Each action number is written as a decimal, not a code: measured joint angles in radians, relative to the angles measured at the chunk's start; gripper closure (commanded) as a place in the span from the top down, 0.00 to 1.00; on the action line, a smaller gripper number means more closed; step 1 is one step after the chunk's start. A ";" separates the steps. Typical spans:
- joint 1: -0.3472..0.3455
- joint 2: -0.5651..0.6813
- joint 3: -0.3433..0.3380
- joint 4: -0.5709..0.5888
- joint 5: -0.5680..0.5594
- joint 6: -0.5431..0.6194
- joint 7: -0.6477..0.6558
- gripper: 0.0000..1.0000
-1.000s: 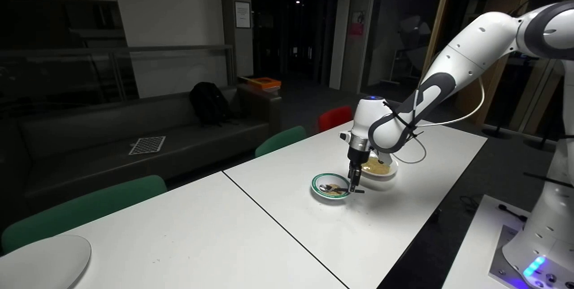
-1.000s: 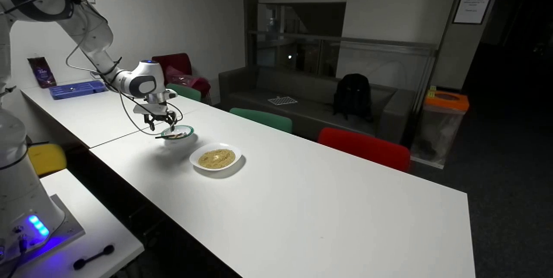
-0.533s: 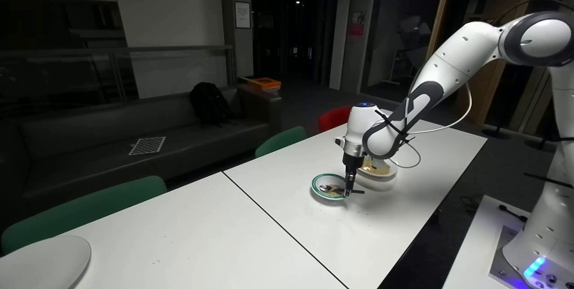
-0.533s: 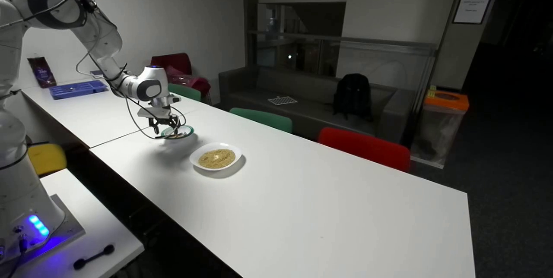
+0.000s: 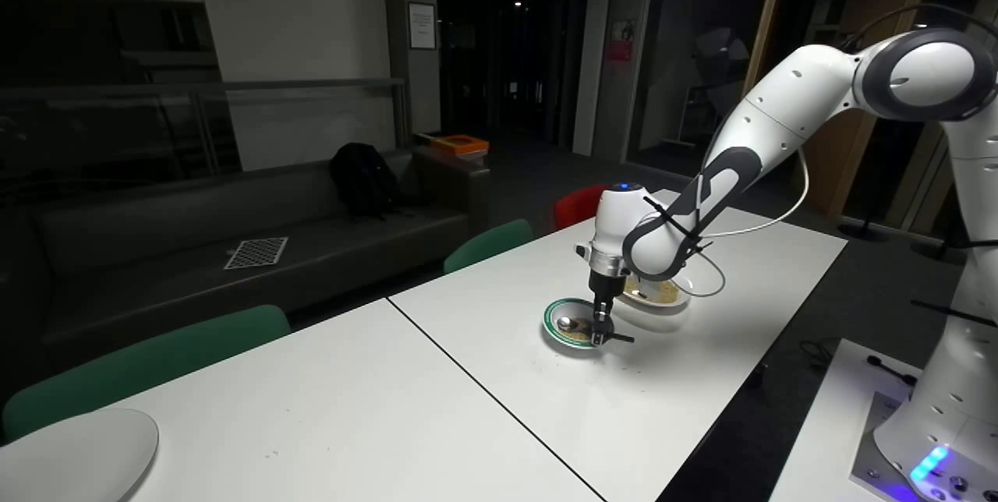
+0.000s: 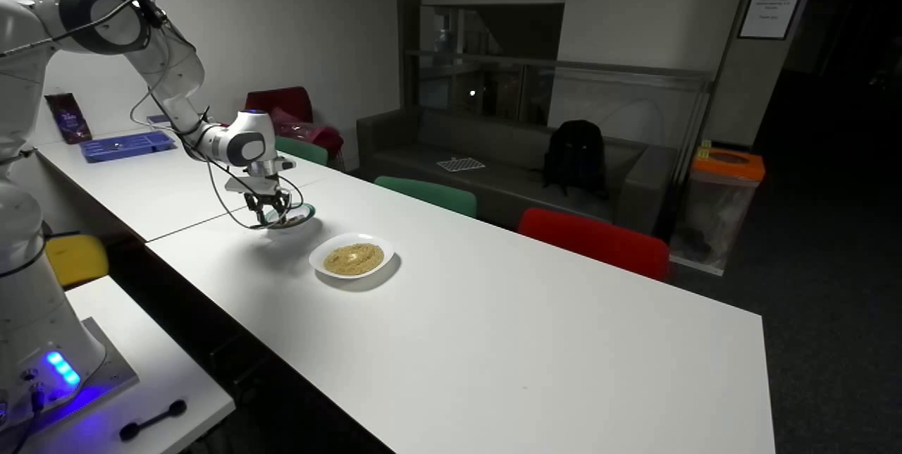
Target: Use the silver spoon to spoon out some contents from the bowl on the left and place them in the bowl on the right
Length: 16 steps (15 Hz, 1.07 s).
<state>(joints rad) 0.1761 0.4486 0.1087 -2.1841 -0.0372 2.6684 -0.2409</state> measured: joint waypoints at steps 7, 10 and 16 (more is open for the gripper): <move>0.006 0.016 0.000 0.016 -0.011 -0.007 0.024 1.00; 0.006 0.016 0.000 0.017 -0.019 -0.008 0.037 1.00; 0.009 0.015 -0.001 0.030 -0.029 -0.008 0.090 1.00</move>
<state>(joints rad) 0.1849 0.4635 0.1080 -2.1537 -0.0663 2.6605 -0.1505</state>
